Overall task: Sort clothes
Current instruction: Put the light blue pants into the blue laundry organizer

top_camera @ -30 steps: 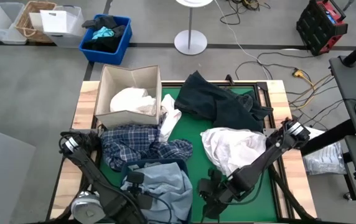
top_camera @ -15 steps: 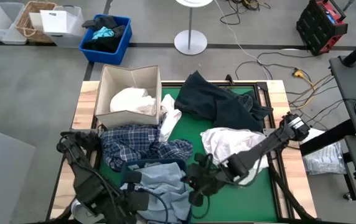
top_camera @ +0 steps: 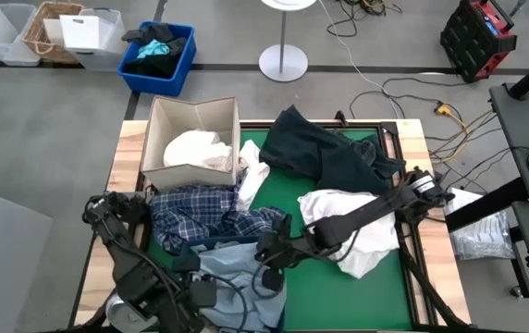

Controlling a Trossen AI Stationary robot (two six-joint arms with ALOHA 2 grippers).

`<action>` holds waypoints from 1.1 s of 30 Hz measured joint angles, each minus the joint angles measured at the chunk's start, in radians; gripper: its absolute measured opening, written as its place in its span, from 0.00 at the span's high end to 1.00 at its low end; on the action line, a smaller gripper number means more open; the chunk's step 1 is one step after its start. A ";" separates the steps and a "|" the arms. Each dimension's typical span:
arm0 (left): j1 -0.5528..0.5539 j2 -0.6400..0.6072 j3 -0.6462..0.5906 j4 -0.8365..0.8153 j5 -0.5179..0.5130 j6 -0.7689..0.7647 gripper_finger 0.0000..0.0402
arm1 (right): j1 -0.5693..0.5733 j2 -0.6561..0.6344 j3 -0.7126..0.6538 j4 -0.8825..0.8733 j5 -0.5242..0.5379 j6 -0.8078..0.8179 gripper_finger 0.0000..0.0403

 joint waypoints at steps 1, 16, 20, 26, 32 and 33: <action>0.000 -0.001 -0.017 -0.001 -0.001 0.000 1.00 | -0.001 0.009 -0.001 -0.006 -0.001 0.003 0.97; 0.000 -0.007 -0.073 0.000 0.239 -0.097 1.00 | -0.003 0.112 0.006 -0.022 0.000 0.019 0.97; 0.006 -0.007 -0.109 -0.001 0.262 -0.131 1.00 | -0.003 0.108 0.011 -0.025 0.001 0.017 0.97; 0.011 -0.007 -0.251 0.000 0.216 -0.138 1.00 | -0.006 0.112 0.057 -0.031 0.001 -0.009 0.97; 0.026 -0.007 -0.377 0.001 0.265 -0.233 1.00 | -0.006 0.112 0.061 -0.028 0.023 -0.003 0.97; 0.027 -0.007 -0.397 0.001 0.266 -0.240 1.00 | -0.006 0.112 0.061 -0.028 0.024 0.002 0.97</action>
